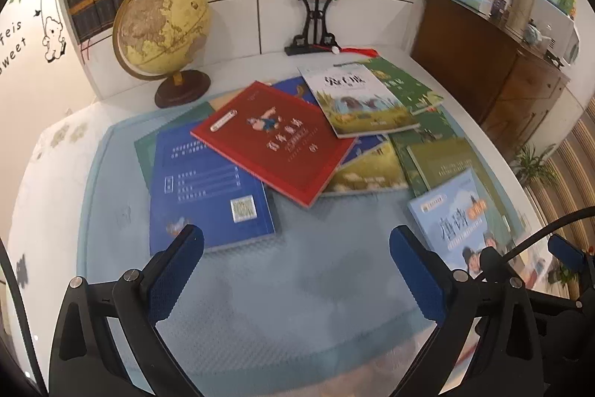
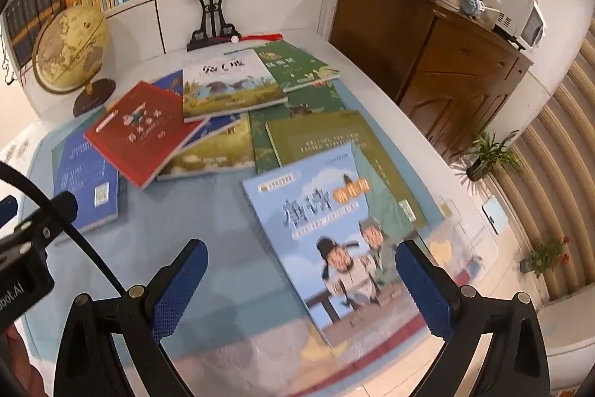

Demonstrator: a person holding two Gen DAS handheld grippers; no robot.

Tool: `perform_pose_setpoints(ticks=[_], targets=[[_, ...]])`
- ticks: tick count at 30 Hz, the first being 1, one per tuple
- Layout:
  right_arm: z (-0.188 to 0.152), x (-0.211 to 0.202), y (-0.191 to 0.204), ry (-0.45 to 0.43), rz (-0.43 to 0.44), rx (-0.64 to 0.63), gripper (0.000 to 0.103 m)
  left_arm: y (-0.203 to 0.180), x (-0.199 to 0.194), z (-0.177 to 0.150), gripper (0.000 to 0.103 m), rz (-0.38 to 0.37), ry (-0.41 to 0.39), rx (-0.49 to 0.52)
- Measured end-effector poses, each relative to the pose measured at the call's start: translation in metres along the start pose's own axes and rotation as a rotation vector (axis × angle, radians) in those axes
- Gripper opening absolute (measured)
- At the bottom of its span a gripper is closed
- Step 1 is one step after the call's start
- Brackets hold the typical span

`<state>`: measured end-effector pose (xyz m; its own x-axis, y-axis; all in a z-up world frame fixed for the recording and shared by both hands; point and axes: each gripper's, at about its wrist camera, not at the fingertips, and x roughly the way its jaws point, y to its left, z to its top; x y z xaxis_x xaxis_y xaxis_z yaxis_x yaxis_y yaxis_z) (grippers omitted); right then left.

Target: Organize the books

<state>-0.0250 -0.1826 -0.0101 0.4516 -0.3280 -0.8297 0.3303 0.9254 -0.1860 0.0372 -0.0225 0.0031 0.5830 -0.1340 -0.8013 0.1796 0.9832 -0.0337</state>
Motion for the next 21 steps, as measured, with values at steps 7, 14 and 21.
perform_pose_setpoints(ticks=[7,14,21], targets=[[0.048,0.018,0.013,-0.01,0.014,-0.014,0.101,0.005,0.025,0.032,0.1,0.007,0.015,-0.011],[0.066,0.037,0.015,0.037,0.016,-0.02,0.101,0.0,0.046,0.053,0.092,-0.02,0.05,0.009],[0.058,0.055,0.005,0.111,-0.012,-0.002,0.101,-0.01,0.061,0.052,0.092,-0.065,0.107,0.017]])
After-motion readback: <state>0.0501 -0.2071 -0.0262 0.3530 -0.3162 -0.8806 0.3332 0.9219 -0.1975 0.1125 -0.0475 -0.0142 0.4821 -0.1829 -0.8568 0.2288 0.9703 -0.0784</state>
